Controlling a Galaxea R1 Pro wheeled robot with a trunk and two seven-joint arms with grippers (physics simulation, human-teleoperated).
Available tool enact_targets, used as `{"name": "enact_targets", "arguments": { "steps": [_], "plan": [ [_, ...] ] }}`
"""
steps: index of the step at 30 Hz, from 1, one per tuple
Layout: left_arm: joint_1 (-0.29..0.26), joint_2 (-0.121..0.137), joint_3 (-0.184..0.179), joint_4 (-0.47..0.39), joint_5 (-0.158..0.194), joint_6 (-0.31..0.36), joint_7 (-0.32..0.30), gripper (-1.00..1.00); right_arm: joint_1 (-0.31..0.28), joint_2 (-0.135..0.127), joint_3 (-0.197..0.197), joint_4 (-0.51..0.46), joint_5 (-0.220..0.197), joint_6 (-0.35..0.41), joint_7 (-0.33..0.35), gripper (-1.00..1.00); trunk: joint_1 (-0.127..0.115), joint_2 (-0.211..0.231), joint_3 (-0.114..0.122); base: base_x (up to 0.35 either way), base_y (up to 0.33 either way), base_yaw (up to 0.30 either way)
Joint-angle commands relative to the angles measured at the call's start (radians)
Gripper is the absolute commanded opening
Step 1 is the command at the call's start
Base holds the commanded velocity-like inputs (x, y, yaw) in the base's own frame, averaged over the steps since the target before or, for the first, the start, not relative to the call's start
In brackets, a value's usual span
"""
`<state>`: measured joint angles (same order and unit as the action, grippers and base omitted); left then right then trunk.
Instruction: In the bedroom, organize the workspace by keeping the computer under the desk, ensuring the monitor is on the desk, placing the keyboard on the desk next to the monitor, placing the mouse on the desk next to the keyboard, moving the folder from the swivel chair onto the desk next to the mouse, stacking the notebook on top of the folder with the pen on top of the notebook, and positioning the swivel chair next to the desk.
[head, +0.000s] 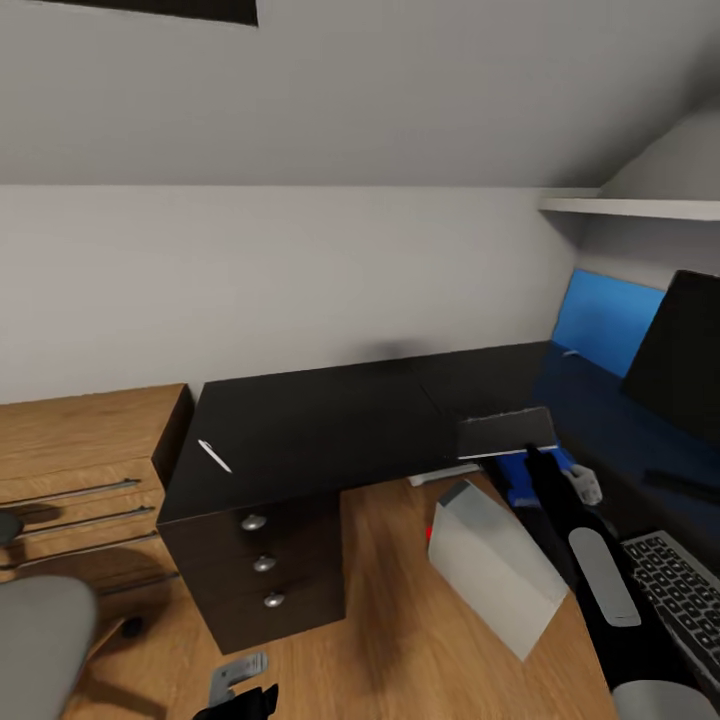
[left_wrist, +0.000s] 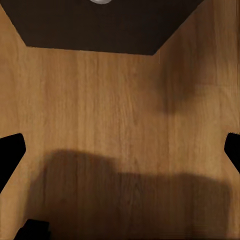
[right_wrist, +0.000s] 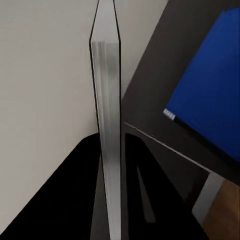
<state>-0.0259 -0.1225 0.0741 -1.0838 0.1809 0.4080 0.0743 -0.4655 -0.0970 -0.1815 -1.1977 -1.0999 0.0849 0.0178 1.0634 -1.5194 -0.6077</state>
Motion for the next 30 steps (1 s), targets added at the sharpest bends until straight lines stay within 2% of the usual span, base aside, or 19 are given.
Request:
{"name": "enact_targets", "arguments": {
  "steps": [1,5,13,25,30],
  "plan": [
    [0.000,-0.001,0.001,-0.001,0.010,0.005,0.005,1.00,-0.001,0.000,-0.007,0.000,-0.011,0.007,0.004,-1.00,0.000,-0.001,-0.002,0.000,0.000,-0.274],
    [0.000,0.000,0.001,0.000,0.010,0.004,0.006,1.00,-0.001,0.002,-0.026,0.000,-0.011,0.023,0.005,-1.00,0.000,-0.001,-0.005,0.000,0.000,-0.273],
    [0.000,0.000,0.001,0.006,0.010,0.003,0.007,1.00,-0.001,0.002,-0.031,-0.003,-0.011,0.028,0.006,-1.00,0.000,-0.001,-0.011,0.000,0.000,-0.253],
    [0.000,0.000,0.001,0.018,0.009,0.002,0.007,1.00,-0.001,0.003,-0.027,-0.035,-0.014,0.032,0.007,-1.00,0.000,-0.001,-0.012,0.000,0.000,-0.023],
    [0.000,0.000,0.001,0.019,0.009,0.002,0.007,1.00,-0.001,0.005,-0.027,-0.035,-0.014,0.068,0.009,-1.00,0.000,-0.001,-0.012,0.112,0.000,0.000]
  ]
}}
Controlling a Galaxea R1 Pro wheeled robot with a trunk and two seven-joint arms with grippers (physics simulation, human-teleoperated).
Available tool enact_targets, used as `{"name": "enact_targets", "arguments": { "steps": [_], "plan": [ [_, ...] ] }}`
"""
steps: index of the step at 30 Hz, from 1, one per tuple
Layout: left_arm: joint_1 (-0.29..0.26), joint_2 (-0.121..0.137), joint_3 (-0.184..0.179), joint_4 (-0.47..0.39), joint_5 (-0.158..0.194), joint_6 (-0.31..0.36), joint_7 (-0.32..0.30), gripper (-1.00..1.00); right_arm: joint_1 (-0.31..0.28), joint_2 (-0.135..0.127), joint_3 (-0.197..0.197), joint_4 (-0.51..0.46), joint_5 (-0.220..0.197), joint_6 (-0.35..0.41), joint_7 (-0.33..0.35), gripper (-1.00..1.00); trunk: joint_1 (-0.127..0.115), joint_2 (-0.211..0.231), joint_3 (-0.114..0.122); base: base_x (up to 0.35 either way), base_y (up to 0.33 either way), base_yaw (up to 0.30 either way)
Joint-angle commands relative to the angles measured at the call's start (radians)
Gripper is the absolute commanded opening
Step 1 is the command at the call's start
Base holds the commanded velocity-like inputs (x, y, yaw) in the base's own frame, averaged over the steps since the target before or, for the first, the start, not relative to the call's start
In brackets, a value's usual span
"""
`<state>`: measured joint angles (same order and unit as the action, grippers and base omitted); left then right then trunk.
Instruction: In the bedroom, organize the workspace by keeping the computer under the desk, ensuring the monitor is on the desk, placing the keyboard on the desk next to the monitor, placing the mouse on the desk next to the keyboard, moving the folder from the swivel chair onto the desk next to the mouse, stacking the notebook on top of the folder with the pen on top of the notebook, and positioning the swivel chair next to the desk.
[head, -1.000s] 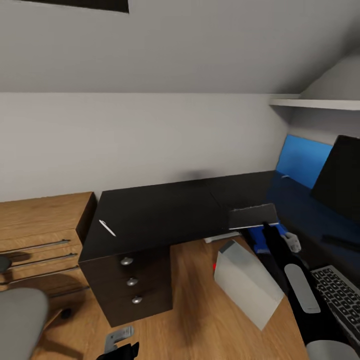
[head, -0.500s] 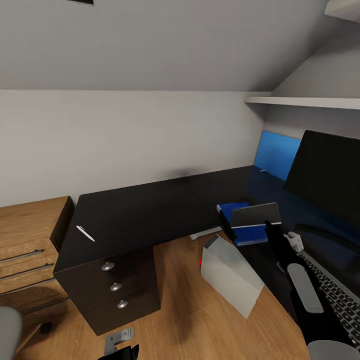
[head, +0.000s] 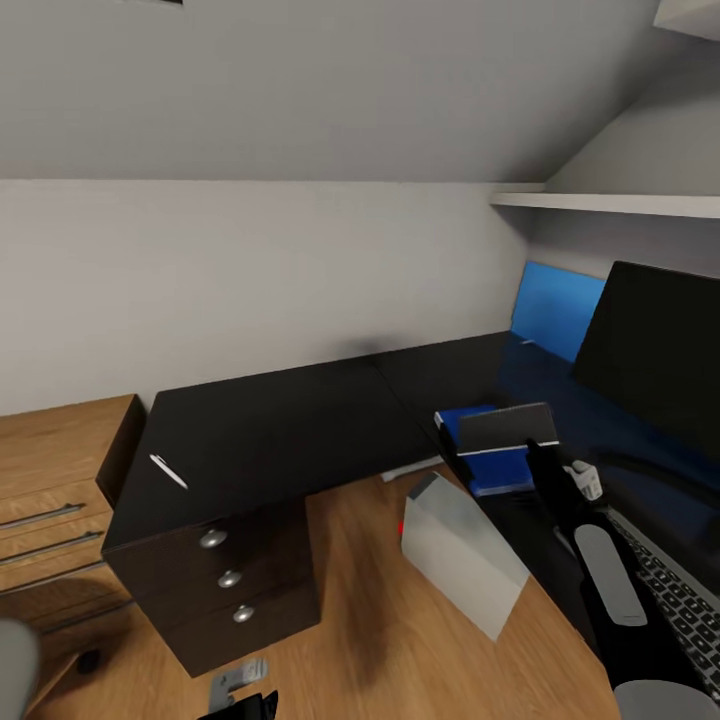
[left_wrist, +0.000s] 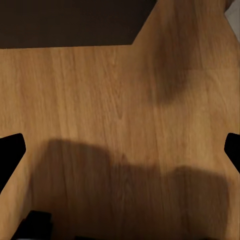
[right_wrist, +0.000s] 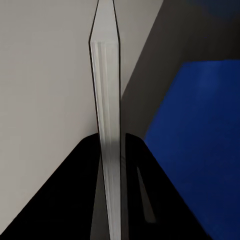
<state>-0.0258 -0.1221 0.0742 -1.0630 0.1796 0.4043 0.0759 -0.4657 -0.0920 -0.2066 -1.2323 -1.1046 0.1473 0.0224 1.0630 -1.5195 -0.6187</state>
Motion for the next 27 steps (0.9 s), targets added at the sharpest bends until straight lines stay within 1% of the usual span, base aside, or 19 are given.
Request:
{"name": "enact_targets", "arguments": {
  "steps": [1,8,10,13,15,19,21,22,25,27],
  "plan": [
    [0.000,-0.001,0.001,0.001,0.011,0.005,0.005,1.00,-0.001,0.000,-0.002,0.000,-0.009,0.010,0.005,-1.00,0.000,0.000,-0.001,0.255,0.000,0.000],
    [0.000,-0.001,0.001,0.009,0.011,0.005,0.005,1.00,-0.001,0.005,-0.002,0.000,-0.009,0.017,-0.002,-1.00,0.000,0.000,-0.001,0.112,0.000,0.000],
    [0.000,-0.001,0.001,0.009,0.011,0.004,0.005,1.00,-0.001,0.006,-0.004,0.000,-0.014,0.017,-0.019,-1.00,0.000,0.000,-0.001,0.222,0.000,0.000],
    [0.000,-0.001,0.001,0.009,0.011,0.004,0.005,1.00,-0.001,0.006,-0.004,0.000,-0.035,0.017,-0.035,-1.00,0.000,0.000,-0.001,0.245,0.000,0.000],
    [0.000,-0.001,0.001,0.011,0.011,0.005,0.005,1.00,-0.001,0.005,-0.005,0.000,-0.072,0.017,-0.046,-1.00,0.000,0.000,-0.001,0.111,0.000,0.000],
    [0.000,-0.001,0.001,0.012,0.011,0.005,0.005,1.00,-0.001,0.005,-0.005,0.000,-0.117,0.017,-0.056,-1.00,0.000,0.000,-0.001,0.046,0.000,0.000],
    [0.000,-0.001,0.001,0.012,0.011,0.005,0.005,1.00,-0.001,0.005,-0.005,-0.001,-0.130,0.017,-0.064,-1.00,0.000,0.000,-0.001,0.013,0.000,0.000],
    [0.000,-0.001,0.001,0.012,0.011,0.005,0.005,1.00,-0.001,0.006,-0.005,-0.001,-0.135,0.016,-0.078,-1.00,0.000,0.000,-0.001,0.003,0.000,0.000],
    [0.000,-0.001,0.001,0.015,0.011,0.005,0.005,1.00,-0.001,0.006,-0.005,-0.001,-0.142,0.016,-0.096,-1.00,0.000,0.000,-0.001,0.002,0.000,0.000],
    [0.000,-0.001,0.001,0.016,0.011,0.005,0.005,1.00,-0.001,0.006,-0.005,-0.001,-0.165,0.017,-0.105,-1.00,0.000,0.000,-0.001,0.000,0.000,0.000]
  ]
}}
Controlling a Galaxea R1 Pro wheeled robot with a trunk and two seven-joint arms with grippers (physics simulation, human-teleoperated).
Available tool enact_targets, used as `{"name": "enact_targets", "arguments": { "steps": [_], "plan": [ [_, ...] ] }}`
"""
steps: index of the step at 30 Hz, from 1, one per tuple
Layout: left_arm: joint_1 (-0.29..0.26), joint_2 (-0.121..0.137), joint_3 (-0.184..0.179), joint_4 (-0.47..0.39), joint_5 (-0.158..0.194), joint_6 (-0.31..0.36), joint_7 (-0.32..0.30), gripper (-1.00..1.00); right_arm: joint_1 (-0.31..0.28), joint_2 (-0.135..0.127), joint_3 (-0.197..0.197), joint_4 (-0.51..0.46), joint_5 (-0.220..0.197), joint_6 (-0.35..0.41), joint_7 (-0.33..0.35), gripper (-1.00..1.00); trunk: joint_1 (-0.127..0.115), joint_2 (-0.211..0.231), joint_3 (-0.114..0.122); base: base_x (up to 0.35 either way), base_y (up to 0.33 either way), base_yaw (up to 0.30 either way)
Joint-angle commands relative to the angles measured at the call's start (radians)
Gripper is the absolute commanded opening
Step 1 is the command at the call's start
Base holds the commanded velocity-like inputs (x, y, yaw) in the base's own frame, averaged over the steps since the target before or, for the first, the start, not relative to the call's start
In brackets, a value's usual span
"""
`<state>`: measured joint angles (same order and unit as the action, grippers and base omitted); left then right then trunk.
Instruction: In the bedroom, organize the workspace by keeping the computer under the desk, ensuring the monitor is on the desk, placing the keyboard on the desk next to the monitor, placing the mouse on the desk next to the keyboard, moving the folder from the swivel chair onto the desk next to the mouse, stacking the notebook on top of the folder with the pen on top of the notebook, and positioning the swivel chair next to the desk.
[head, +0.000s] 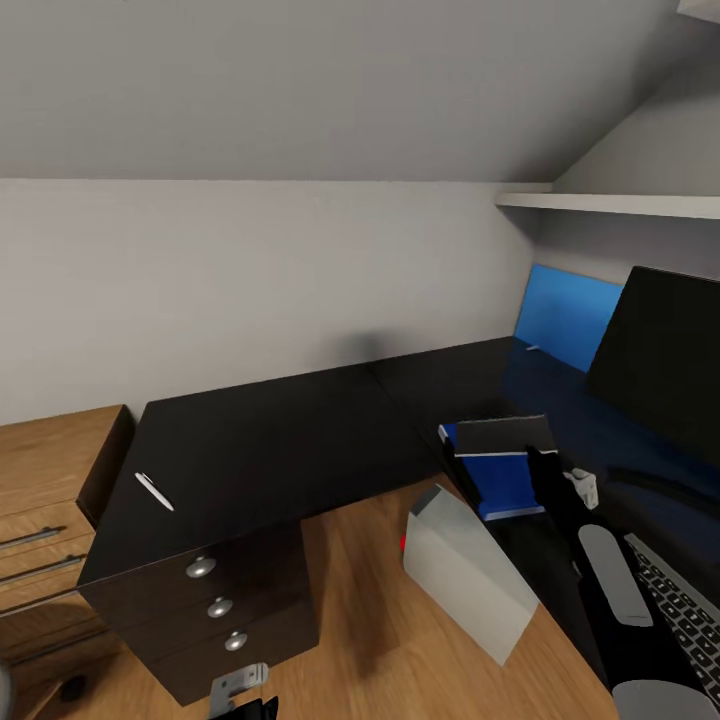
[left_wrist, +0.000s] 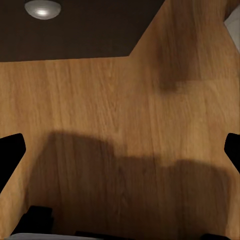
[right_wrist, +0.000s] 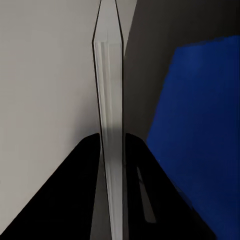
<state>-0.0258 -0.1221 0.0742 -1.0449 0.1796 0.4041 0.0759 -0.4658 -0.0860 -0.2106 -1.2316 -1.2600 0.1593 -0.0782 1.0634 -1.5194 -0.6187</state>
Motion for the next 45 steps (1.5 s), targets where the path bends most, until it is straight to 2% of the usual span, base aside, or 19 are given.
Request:
{"name": "enact_targets", "arguments": {
  "steps": [1,4,6,10,16,21,33,37,40,43,45],
  "plan": [
    [0.000,-0.001,0.001,-0.001,0.011,0.005,0.005,1.00,-0.001,0.000,-0.001,-0.002,-0.031,0.005,-0.008,-1.00,0.000,-0.001,-0.001,0.000,0.000,0.000],
    [0.000,-0.001,0.001,0.000,0.011,0.005,0.005,1.00,-0.001,-0.002,0.002,-0.002,-0.113,0.006,-0.014,-1.00,0.000,-0.001,-0.001,0.000,0.000,0.000],
    [0.000,-0.001,0.001,0.000,0.011,0.005,0.005,1.00,-0.001,-0.003,0.003,-0.002,-0.147,0.006,-0.016,-1.00,0.000,-0.001,-0.001,0.000,0.000,0.000],
    [0.000,-0.001,0.001,0.000,0.011,0.005,0.002,1.00,-0.001,-0.002,0.001,-0.002,-0.159,0.024,-0.025,-1.00,0.000,-0.001,-0.001,0.000,0.000,0.000],
    [-0.001,-0.005,-0.008,0.000,0.013,0.005,0.005,1.00,-0.001,-0.004,0.000,-0.002,-0.254,0.063,-0.045,-1.00,0.004,-0.008,-0.004,0.000,0.000,0.000],
    [0.000,-0.005,-0.018,0.000,0.012,0.005,0.010,1.00,-0.001,-0.004,0.000,-0.002,-0.266,0.066,-0.062,-1.00,0.023,-0.043,-0.020,0.000,0.000,0.000],
    [0.000,-0.006,-0.020,0.000,0.012,0.005,0.010,1.00,-0.001,-0.004,0.000,-0.005,-0.267,0.066,-0.064,-1.00,0.069,-0.127,-0.057,0.000,0.000,0.000],
    [0.000,-0.006,-0.020,0.000,0.013,0.005,0.010,1.00,-0.001,-0.006,0.000,-0.010,-0.267,0.066,-0.066,-1.00,0.069,-0.127,-0.057,0.000,0.000,0.000],
    [0.000,-0.006,-0.020,0.000,0.013,0.005,0.010,1.00,-0.001,-0.006,0.000,-0.022,-0.267,0.066,-0.093,-1.00,0.069,-0.127,-0.057,0.000,0.000,0.000],
    [0.000,-0.007,-0.021,0.012,0.012,0.006,0.010,1.00,-0.001,-0.006,-0.001,-0.059,-0.266,0.067,-0.172,-1.00,0.069,-0.127,-0.057,0.000,0.000,0.000],
    [0.000,-0.007,-0.022,0.016,0.012,0.005,0.010,1.00,-0.001,-0.006,-0.001,-0.065,-0.266,0.067,-0.186,-1.00,0.069,-0.127,-0.057,0.000,0.000,0.000]
  ]
}}
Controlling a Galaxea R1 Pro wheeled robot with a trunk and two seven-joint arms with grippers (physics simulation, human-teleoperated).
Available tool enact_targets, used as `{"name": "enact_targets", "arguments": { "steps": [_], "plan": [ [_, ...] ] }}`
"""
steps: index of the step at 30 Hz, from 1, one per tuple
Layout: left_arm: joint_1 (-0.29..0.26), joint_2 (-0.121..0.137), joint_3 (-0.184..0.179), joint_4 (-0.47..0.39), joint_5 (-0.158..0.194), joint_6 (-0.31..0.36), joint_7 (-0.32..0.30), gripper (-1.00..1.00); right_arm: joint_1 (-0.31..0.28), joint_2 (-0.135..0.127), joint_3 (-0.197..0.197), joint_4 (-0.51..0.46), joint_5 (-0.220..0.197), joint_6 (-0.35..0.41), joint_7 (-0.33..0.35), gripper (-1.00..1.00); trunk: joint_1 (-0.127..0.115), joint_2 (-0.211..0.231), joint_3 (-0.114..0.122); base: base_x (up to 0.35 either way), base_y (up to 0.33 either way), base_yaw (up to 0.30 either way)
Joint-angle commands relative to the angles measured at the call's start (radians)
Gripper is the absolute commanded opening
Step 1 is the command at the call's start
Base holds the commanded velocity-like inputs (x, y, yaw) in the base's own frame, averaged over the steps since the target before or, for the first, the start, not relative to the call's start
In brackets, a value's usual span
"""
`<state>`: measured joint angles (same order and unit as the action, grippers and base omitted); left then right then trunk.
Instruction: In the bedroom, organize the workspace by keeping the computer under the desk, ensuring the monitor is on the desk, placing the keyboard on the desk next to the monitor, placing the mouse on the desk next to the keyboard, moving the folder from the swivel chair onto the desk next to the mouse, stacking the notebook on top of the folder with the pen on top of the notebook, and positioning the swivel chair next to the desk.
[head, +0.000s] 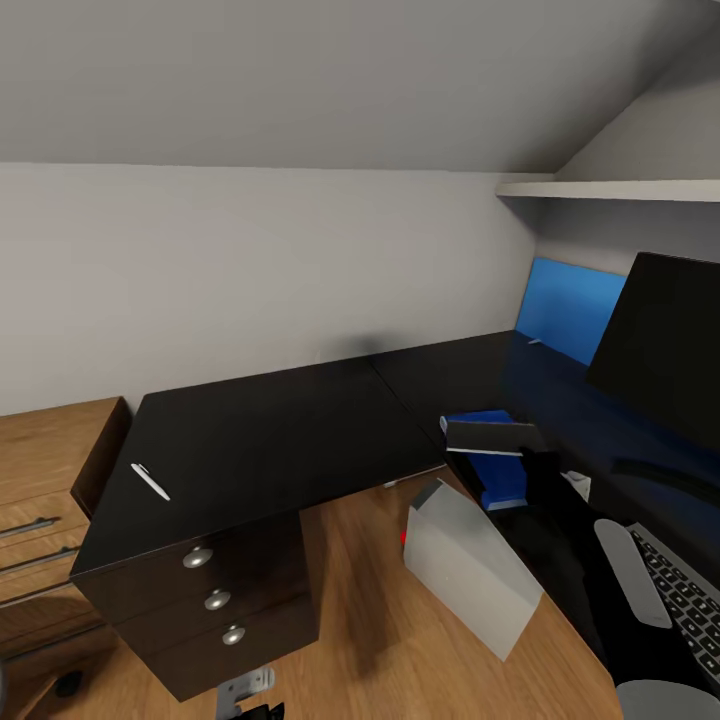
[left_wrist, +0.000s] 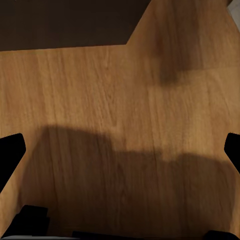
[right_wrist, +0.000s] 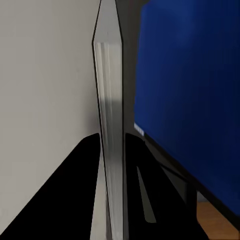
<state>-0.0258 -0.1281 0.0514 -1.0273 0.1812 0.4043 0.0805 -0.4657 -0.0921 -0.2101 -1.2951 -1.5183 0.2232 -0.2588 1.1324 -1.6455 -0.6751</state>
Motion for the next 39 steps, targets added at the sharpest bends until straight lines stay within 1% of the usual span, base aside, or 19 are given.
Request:
{"name": "enact_targets", "arguments": {
  "steps": [1,25,30,33,36,39],
  "plan": [
    [0.000,-0.001,0.001,-0.001,0.011,0.005,0.005,1.00,-0.001,0.000,-0.002,-0.003,-0.008,0.004,-0.009,-1.00,0.000,-0.001,-0.001,0.000,0.000,0.000],
    [0.000,0.001,-0.005,0.003,0.011,0.005,0.001,1.00,-0.001,0.000,-0.015,-0.006,-0.003,-0.004,-0.016,-1.00,0.000,-0.001,-0.001,0.000,0.000,0.000],
    [0.000,0.002,-0.005,0.003,0.012,0.005,0.001,1.00,-0.001,0.000,-0.015,-0.006,-0.004,-0.004,-0.016,-1.00,-0.019,0.034,0.015,0.000,0.000,0.000],
    [0.000,0.002,-0.005,0.003,0.011,0.005,0.001,1.00,-0.001,0.000,-0.015,-0.006,-0.003,-0.004,-0.016,-1.00,-0.019,0.034,0.015,0.000,0.000,0.000],
    [0.000,0.002,-0.005,0.003,0.011,0.005,0.000,1.00,-0.001,0.000,-0.015,-0.006,-0.002,-0.005,-0.015,-1.00,-0.031,0.055,0.024,0.000,0.000,0.000],
    [0.000,0.002,-0.005,0.003,0.011,0.005,-0.001,1.00,-0.001,0.000,-0.015,-0.006,-0.001,-0.005,-0.014,-1.00,-0.031,0.055,0.024,0.000,0.000,0.000]
  ]
}}
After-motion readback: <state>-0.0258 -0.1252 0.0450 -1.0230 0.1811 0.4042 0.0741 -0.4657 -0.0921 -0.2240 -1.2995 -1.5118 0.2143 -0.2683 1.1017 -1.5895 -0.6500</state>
